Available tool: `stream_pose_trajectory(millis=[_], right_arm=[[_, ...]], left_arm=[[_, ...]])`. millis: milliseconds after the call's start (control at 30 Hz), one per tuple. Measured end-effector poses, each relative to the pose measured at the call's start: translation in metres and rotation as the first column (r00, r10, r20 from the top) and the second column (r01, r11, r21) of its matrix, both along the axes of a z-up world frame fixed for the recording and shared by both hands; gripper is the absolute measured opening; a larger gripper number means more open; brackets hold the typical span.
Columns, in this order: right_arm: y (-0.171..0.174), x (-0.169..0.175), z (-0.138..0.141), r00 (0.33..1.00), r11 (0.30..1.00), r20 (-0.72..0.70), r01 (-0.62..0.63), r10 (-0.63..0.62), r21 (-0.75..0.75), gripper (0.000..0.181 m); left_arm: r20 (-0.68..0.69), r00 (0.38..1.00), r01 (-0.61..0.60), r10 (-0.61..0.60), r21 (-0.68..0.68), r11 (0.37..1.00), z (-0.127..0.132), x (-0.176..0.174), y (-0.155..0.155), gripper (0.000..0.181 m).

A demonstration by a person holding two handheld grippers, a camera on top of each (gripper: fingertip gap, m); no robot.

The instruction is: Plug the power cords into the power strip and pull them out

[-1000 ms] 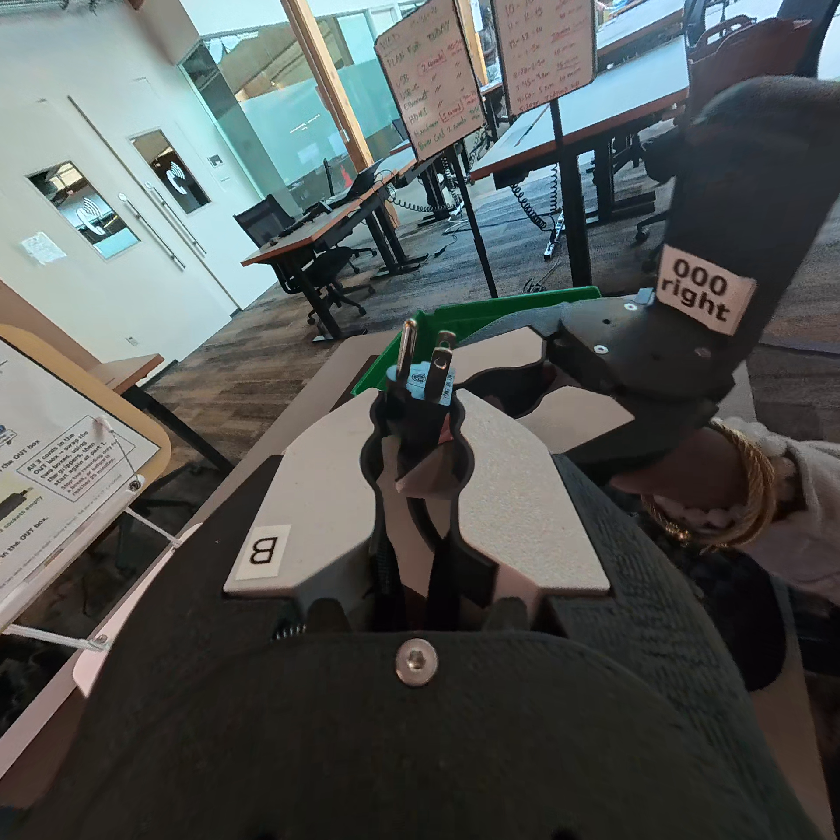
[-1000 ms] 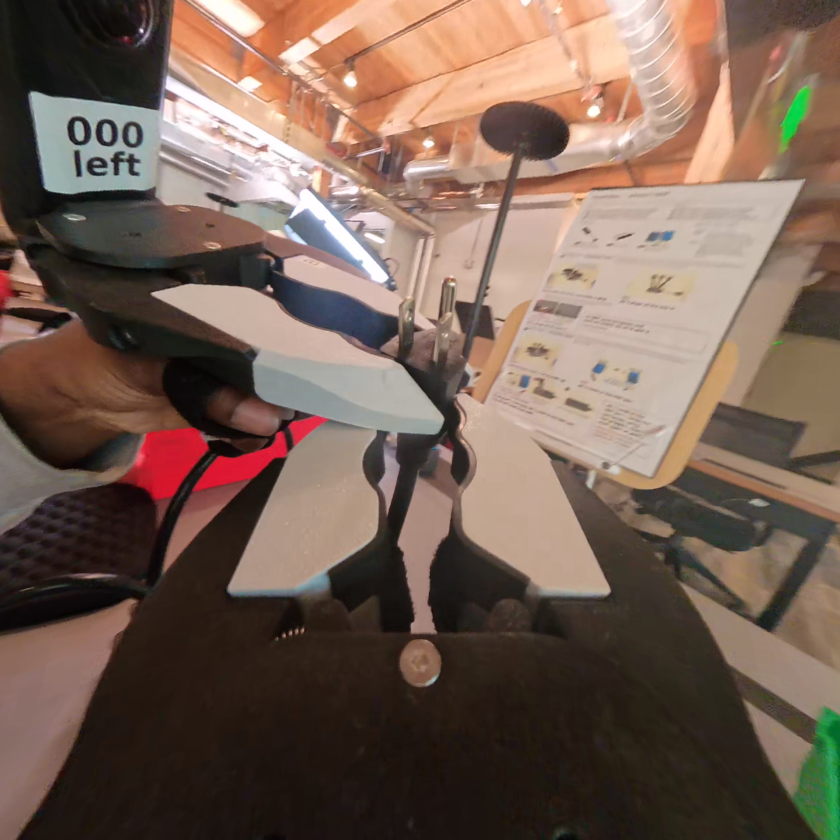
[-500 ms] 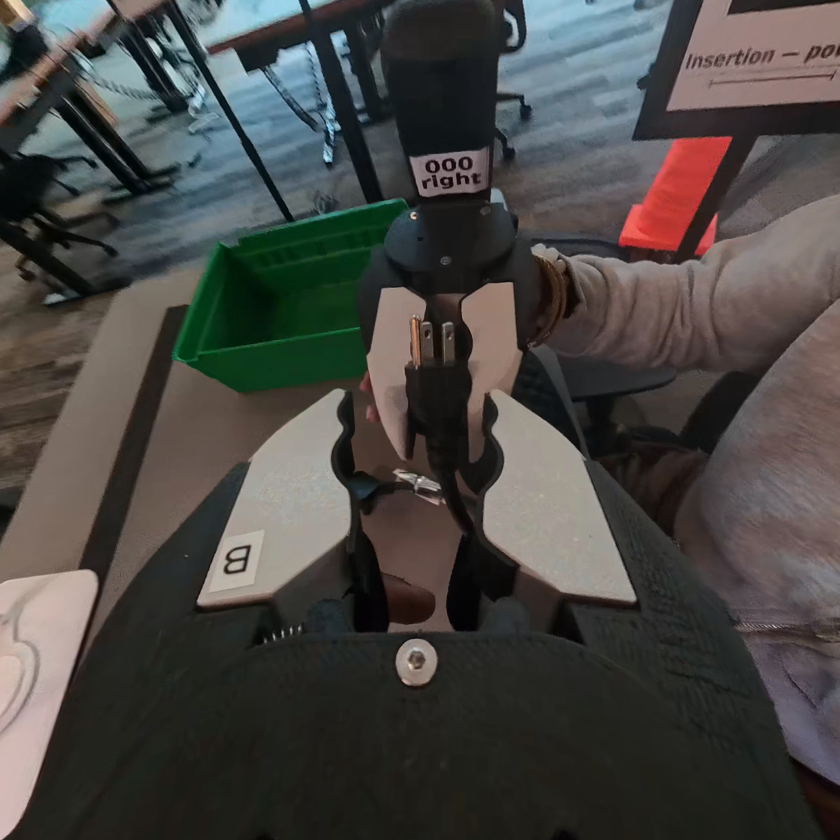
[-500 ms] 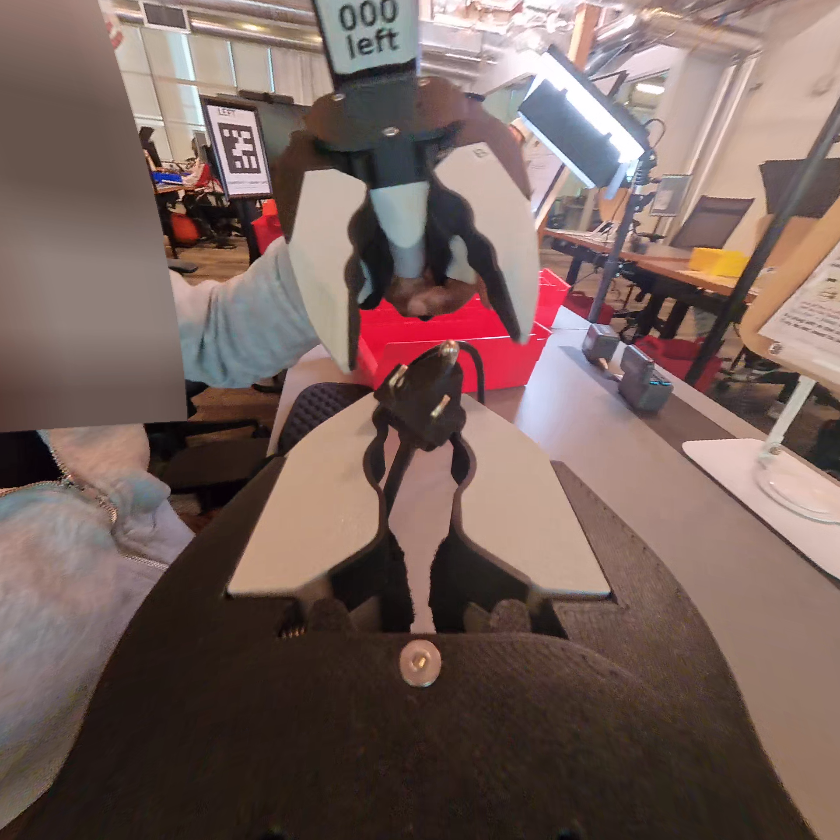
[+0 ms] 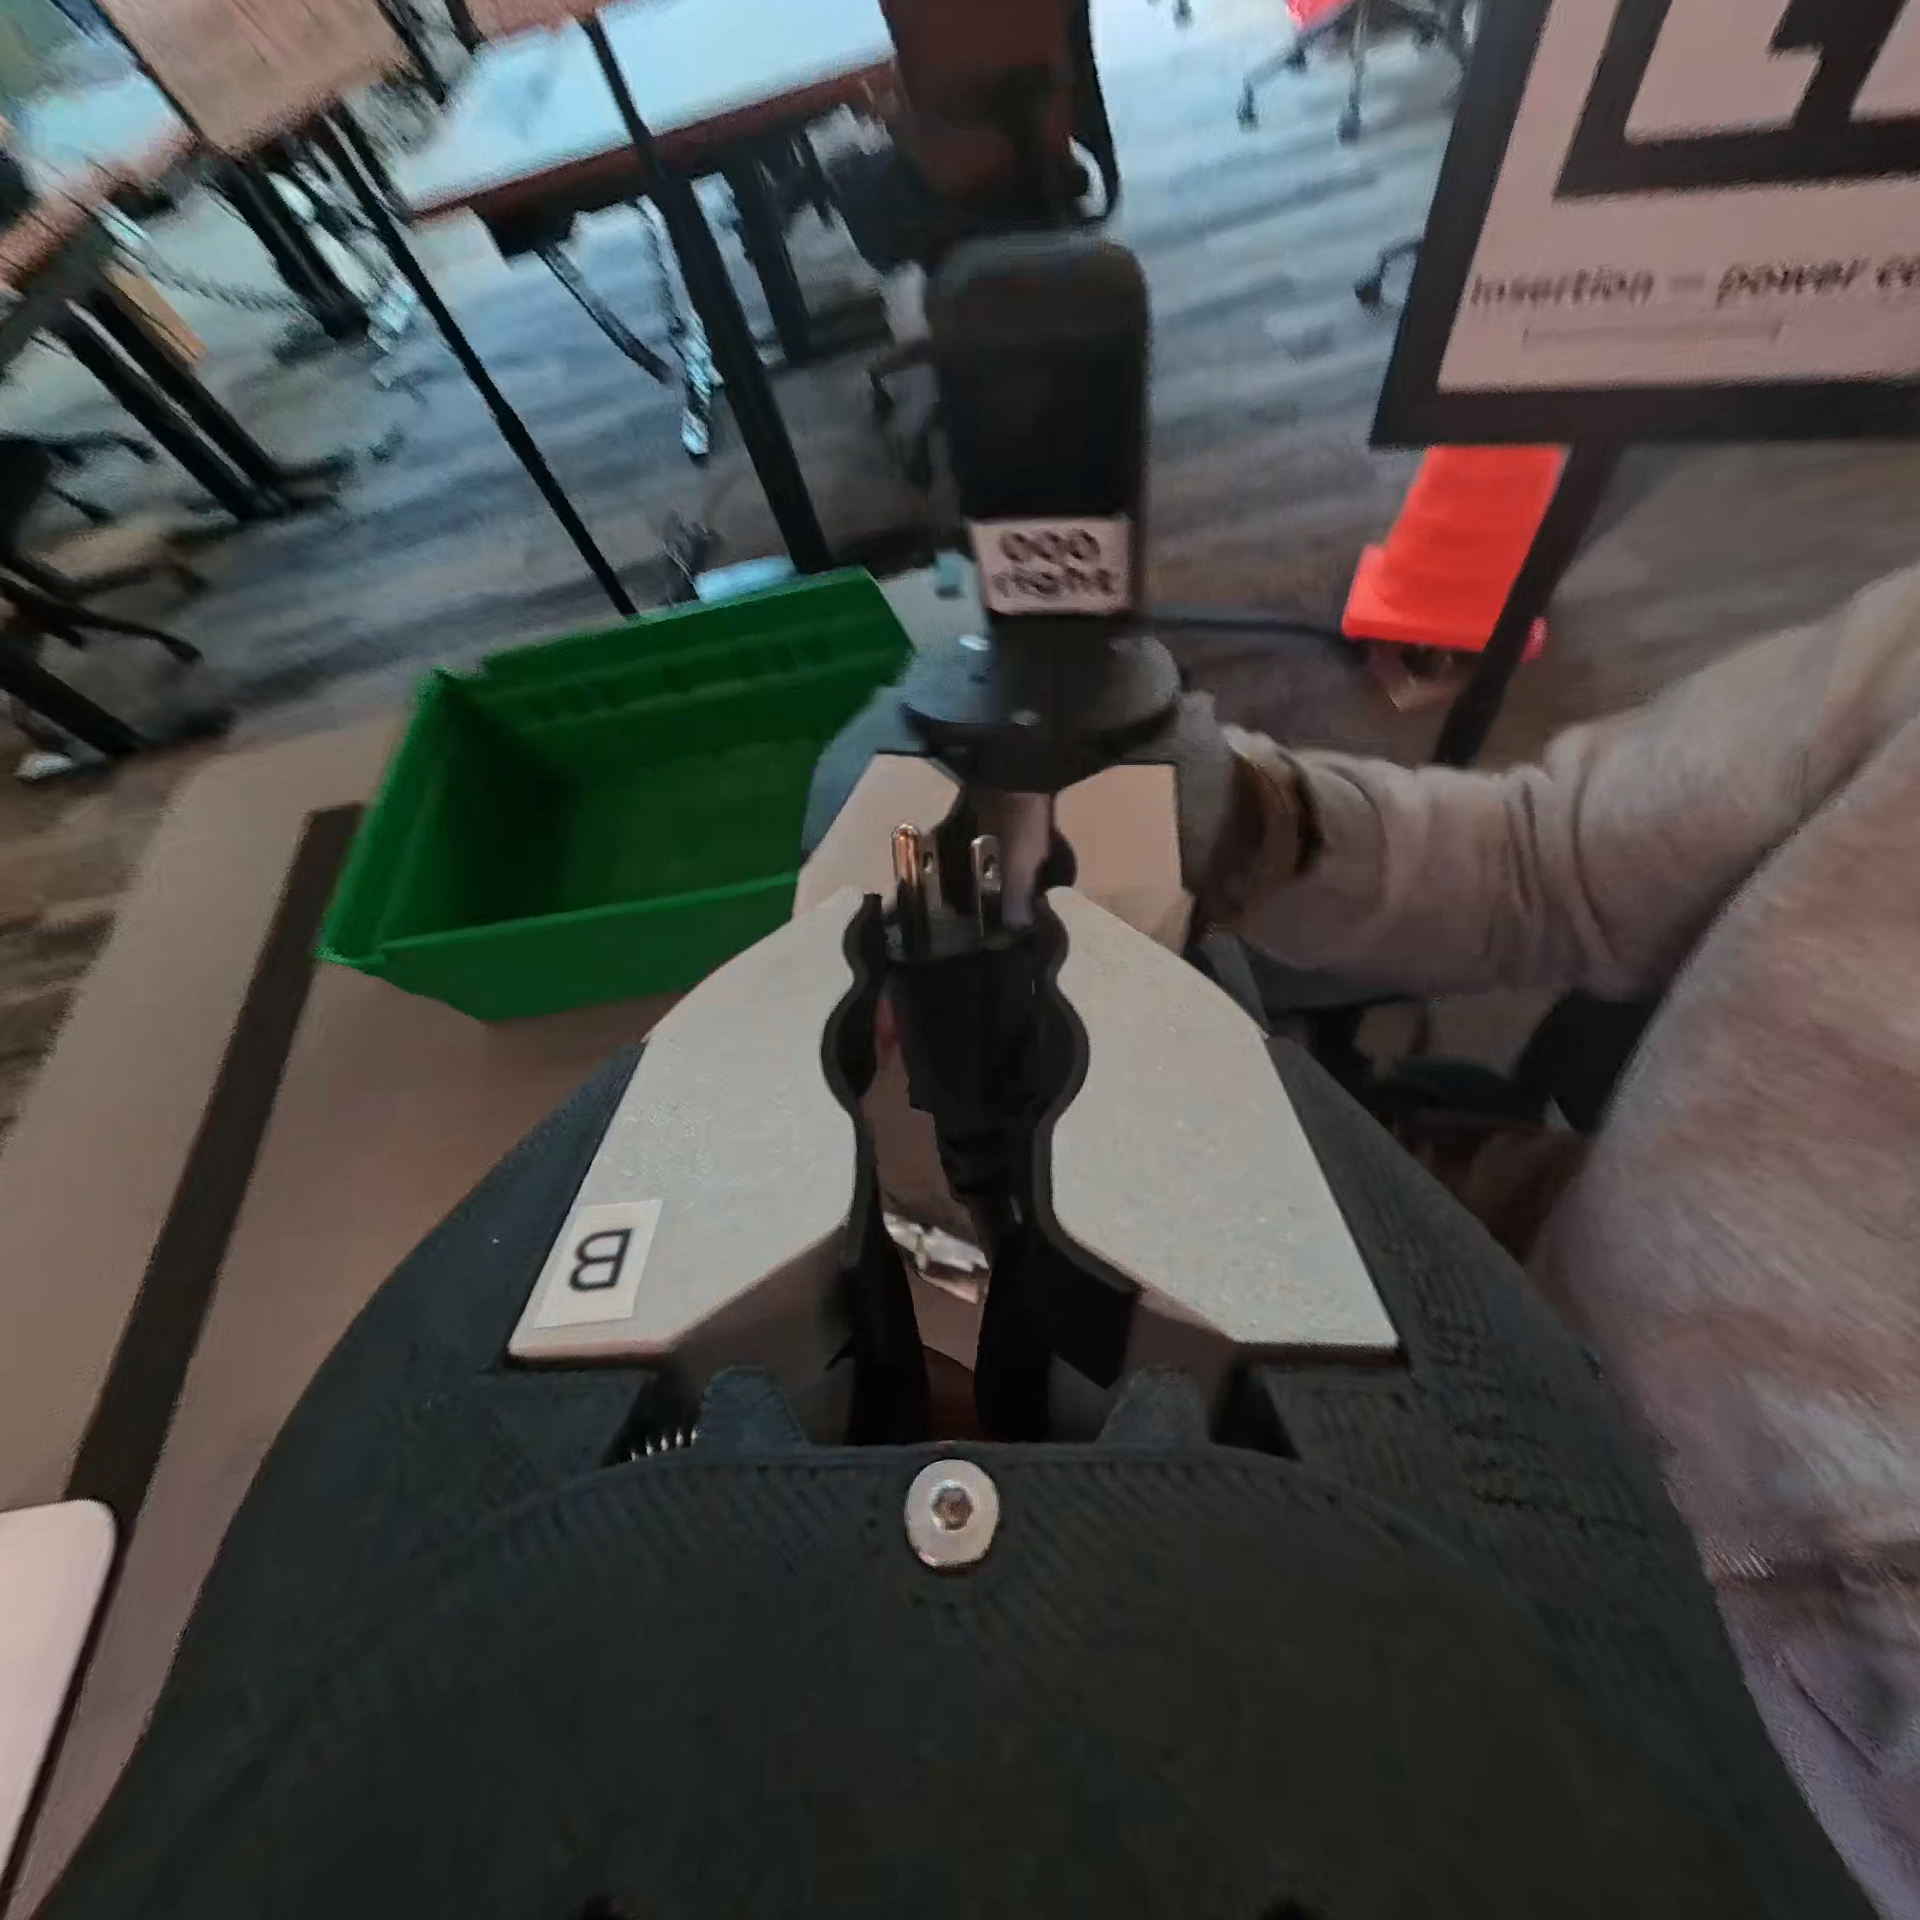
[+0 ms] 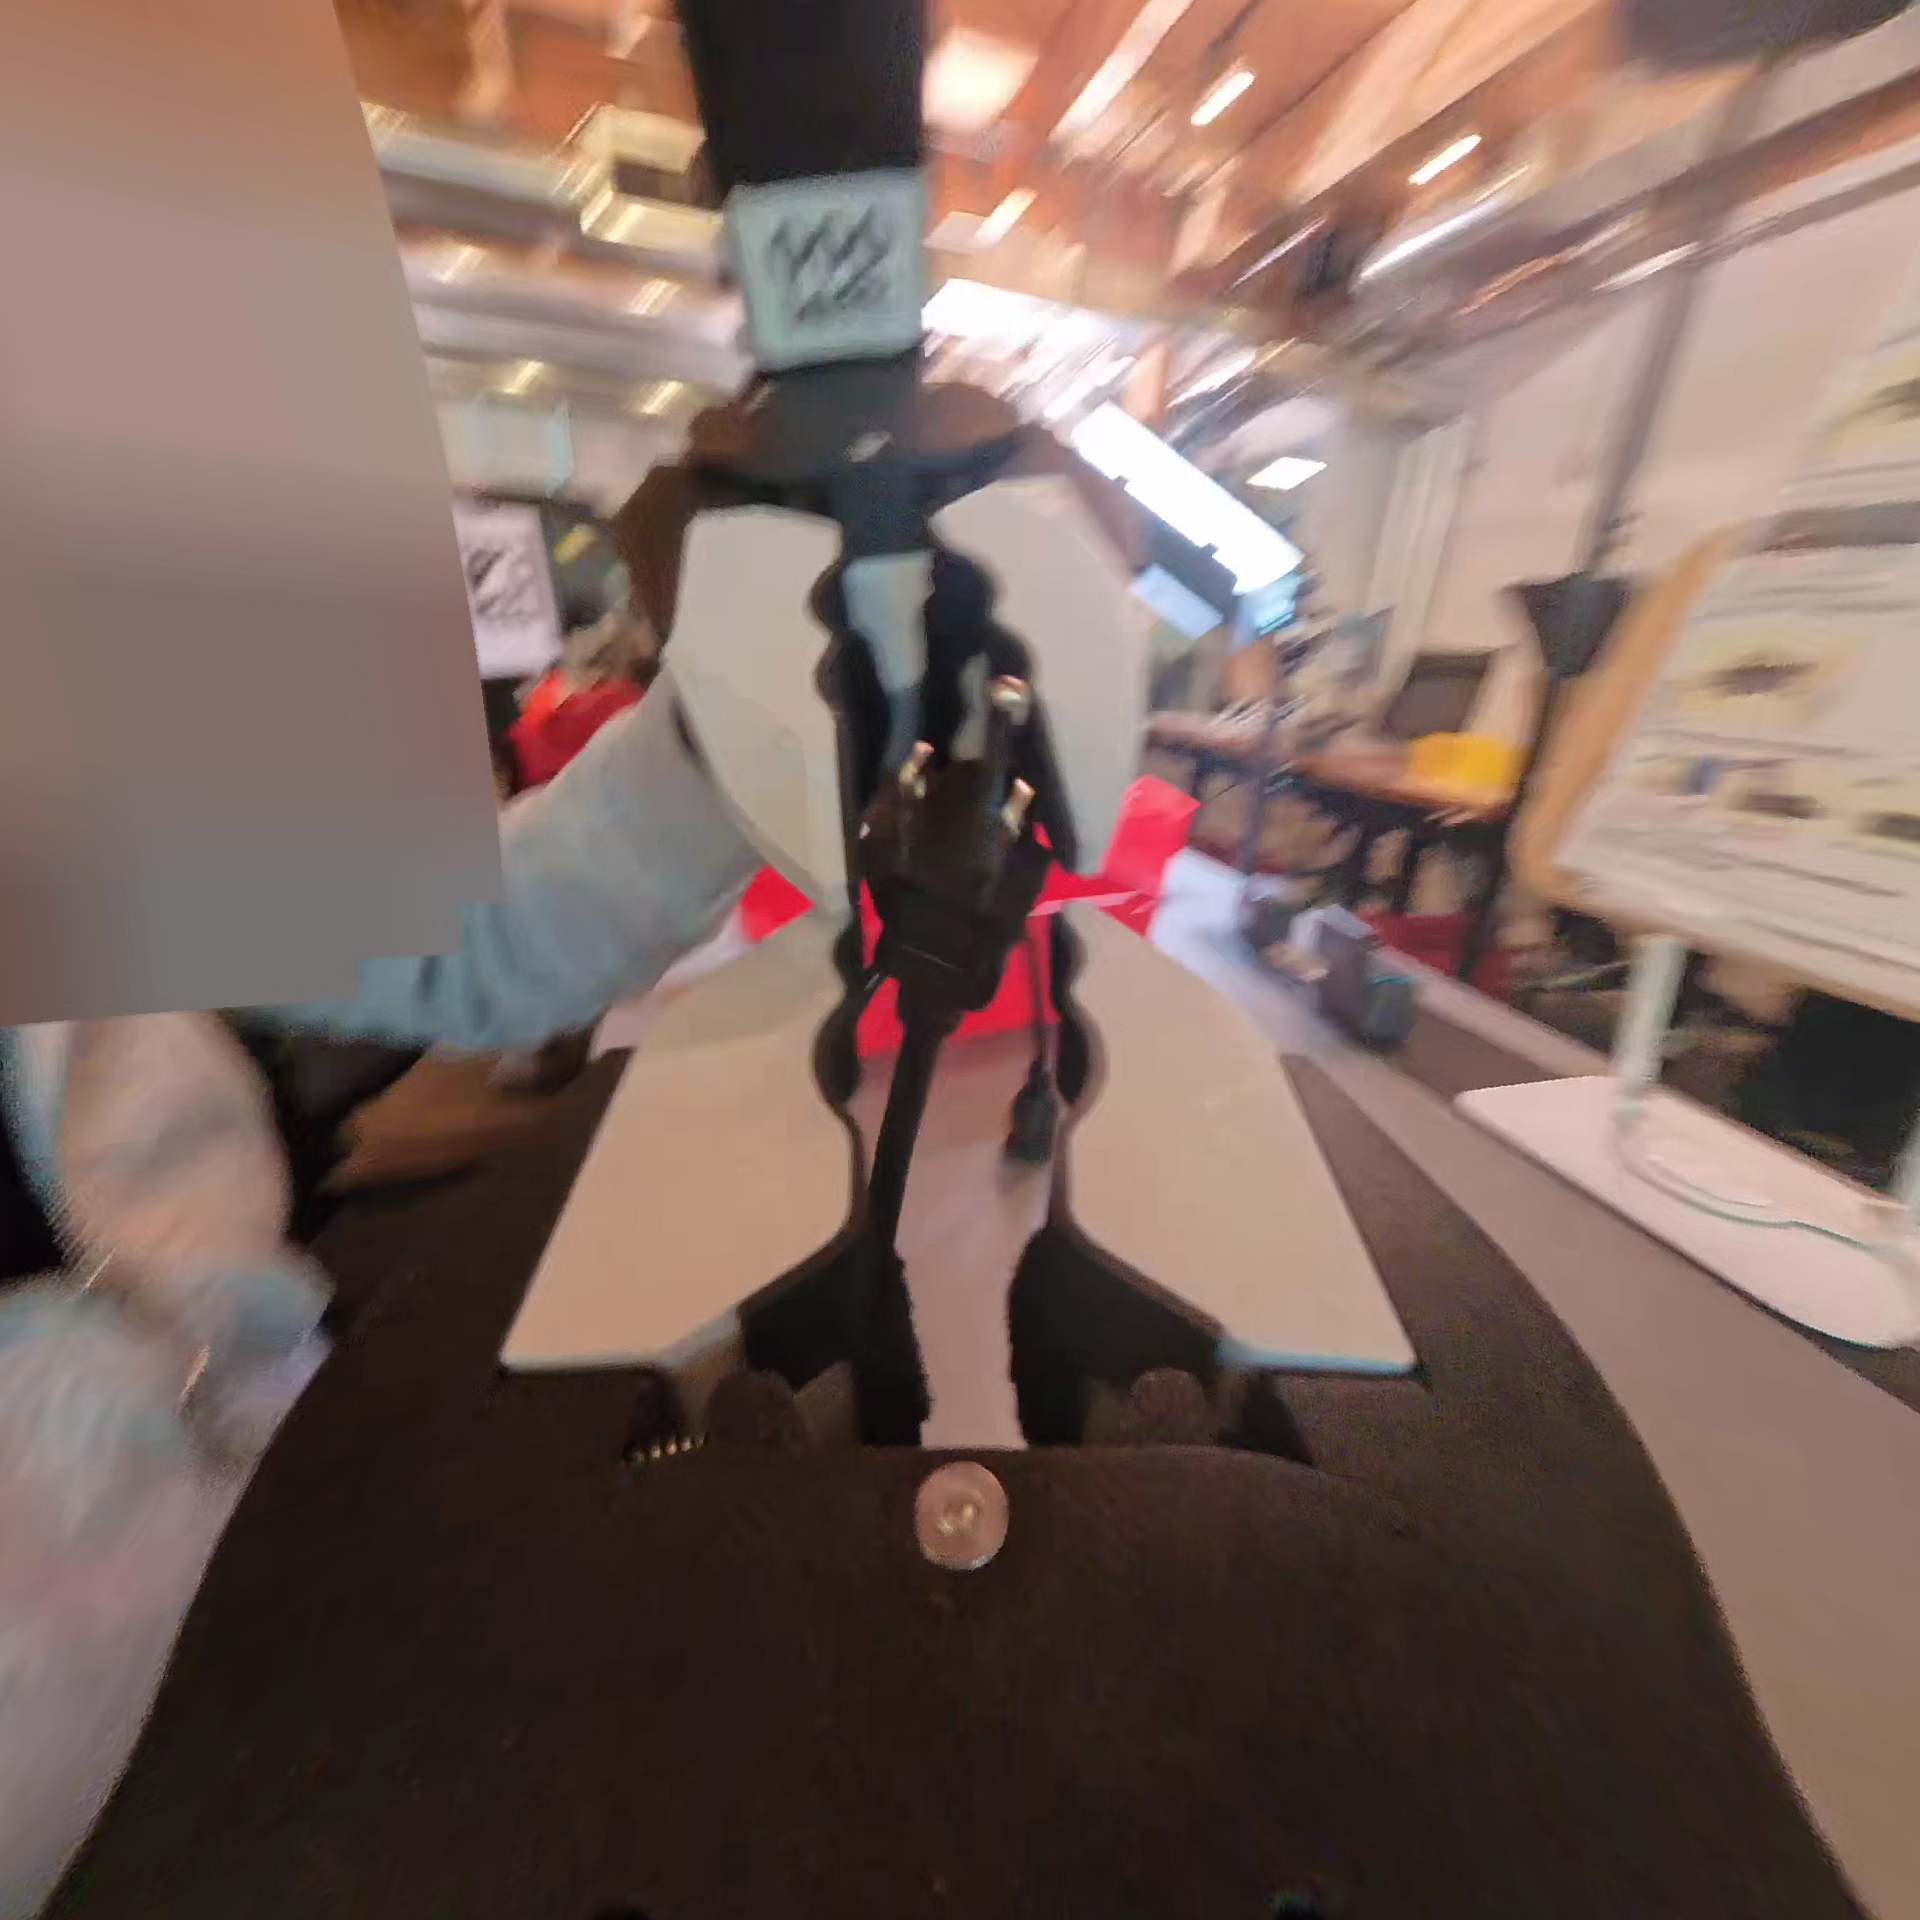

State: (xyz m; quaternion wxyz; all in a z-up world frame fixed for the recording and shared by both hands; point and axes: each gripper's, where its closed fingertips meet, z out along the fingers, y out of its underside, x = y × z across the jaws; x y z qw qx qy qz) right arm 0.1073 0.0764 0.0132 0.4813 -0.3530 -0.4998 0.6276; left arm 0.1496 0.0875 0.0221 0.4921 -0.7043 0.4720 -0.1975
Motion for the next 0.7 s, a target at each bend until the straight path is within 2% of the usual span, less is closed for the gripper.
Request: stream_pose_trajectory(millis=[33, 67, 133, 167, 200, 233, 267, 300, 333, 367, 400, 467, 500, 533, 633, 667, 700], right_arm=[[0.014, 0.008, 0.01, 0.989, 0.99, -0.077, 0.122, -0.127, -0.073, 0.051], [0.027, 0.023, 0.02, 0.951, 0.958, -0.153, 0.248, -0.269, -0.142, 0.057], [0.031, 0.069, 0.039, 0.793, 0.864, -0.346, 0.431, -0.5, -0.262, 0.05], [0.018, 0.097, 0.048, 0.684, 0.834, -0.478, 0.445, -0.551, -0.325, 0.04], [0.002, 0.122, 0.052, 0.572, 0.823, -0.591, 0.407, -0.568, -0.398, 0.025], [-0.015, 0.138, 0.05, 0.496, 0.832, -0.668, 0.315, -0.554, -0.456, 0.018], [-0.03, 0.137, 0.045, 0.484, 0.856, -0.713, 0.183, -0.506, -0.483, 0.025], [-0.039, 0.121, 0.037, 0.531, 0.86, -0.722, 0.025, -0.444, -0.51, 0.033], [-0.043, 0.095, 0.027, 0.604, 0.821, -0.701, -0.131, -0.379, -0.556, 0.04], [-0.041, 0.067, 0.017, 0.669, 0.746, -0.672, -0.26, -0.318, -0.613, 0.047], [-0.033, 0.042, 0.009, 0.706, 0.644, -0.655, -0.373, -0.271, -0.668, 0.055], [-0.009, 0.01, 0.001, 0.698, 0.43, -0.672, -0.542, -0.248, -0.722, 0.065], [0.004, -0.002, 0.0, 0.68, 0.357, -0.684, -0.59, -0.264, -0.724, 0.07], [0.015, -0.009, 0.004, 0.643, 0.323, -0.713, -0.637, -0.28, -0.7, 0.077], [0.047, -0.001, 0.024, 0.47, 0.33, -0.8, -0.739, -0.372, -0.587, 0.087], [0.055, 0.008, 0.032, 0.407, 0.353, -0.823, -0.76, -0.396, -0.546, 0.086], [0.059, 0.019, 0.041, 0.353, 0.408, -0.844, -0.756, -0.405, -0.512, 0.082]], left_arm=[[0.037, 0.999, -0.023, 0.022, 0.037, 0.999, 0.007, -0.002, 0.003, 0.027], [0.075, 0.996, -0.054, 0.049, 0.07, 0.996, 0.015, -0.005, 0.006, 0.027], [0.143, 0.984, -0.123, 0.106, 0.117, 0.985, 0.029, -0.014, 0.015, 0.026], [0.163, 0.977, -0.16, 0.138, 0.13, 0.979, 0.034, -0.019, 0.022, 0.026], [0.177, 0.969, -0.195, 0.169, 0.137, 0.971, 0.038, -0.024, 0.029, 0.026], [0.182, 0.964, -0.218, 0.192, 0.134, 0.967, 0.042, -0.026, 0.035, 0.026], [0.178, 0.961, -0.236, 0.212, 0.126, 0.964, 0.044, -0.027, 0.043, 0.026], [0.164, 0.96, -0.247, 0.227, 0.114, 0.962, 0.046, -0.026, 0.05, 0.026], [0.143, 0.96, -0.258, 0.242, 0.107, 0.96, 0.047, -0.023, 0.057, 0.026], [0.114, 0.961, -0.265, 0.254, 0.101, 0.959, 0.048, -0.02, 0.063, 0.027], [0.083, 0.962, -0.267, 0.26, 0.097, 0.959, 0.049, -0.015, 0.068, 0.026], [0.048, 0.965, -0.262, 0.259, 0.097, 0.96, 0.053, -0.002, 0.075, 0.026], [0.04, 0.966, -0.257, 0.254, 0.105, 0.961, 0.058, 0.004, 0.075, 0.026], [0.04, 0.967, -0.253, 0.25, 0.129, 0.959, 0.064, 0.01, 0.075, 0.026], [0.11, 0.968, -0.243, 0.224, 0.2, 0.949, 0.085, 0.025, 0.065, 0.026], [0.149, 0.965, -0.247, 0.218, 0.221, 0.943, 0.091, 0.027, 0.061, 0.026], [0.195, 0.957, -0.259, 0.215, 0.242, 0.935, 0.095, 0.026, 0.056, 0.026]])
